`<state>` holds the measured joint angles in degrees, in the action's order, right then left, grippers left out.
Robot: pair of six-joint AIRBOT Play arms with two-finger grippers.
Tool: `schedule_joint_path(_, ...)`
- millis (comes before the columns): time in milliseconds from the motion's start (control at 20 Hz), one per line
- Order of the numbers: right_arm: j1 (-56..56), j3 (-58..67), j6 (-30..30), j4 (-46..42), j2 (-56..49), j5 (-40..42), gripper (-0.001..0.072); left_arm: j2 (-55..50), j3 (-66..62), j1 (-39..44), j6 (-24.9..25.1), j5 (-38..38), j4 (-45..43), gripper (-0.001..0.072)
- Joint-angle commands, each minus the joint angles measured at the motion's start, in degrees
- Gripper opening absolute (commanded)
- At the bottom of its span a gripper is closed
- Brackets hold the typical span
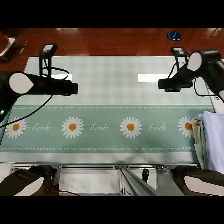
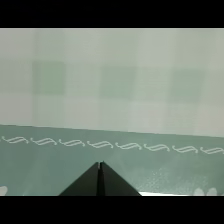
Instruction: Fold the shirts.
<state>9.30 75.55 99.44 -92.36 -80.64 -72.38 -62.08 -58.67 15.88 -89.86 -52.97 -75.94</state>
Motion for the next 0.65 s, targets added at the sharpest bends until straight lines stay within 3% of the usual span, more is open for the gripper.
schedule_joint_path(0, 0.8, 0.0, 2.7, -4.3, -3.3, -3.0, 0.0023, -2.2, 0.5, -0.6, -2.6, -0.8, -4.0, 0.0023)
schedule_joint_path(600, 0.8, 0.0, 2.7, -4.2, -3.3, -3.3, 0.0023, -2.7, 0.5, -0.5, -2.6, 0.0, -4.0, 0.0023)
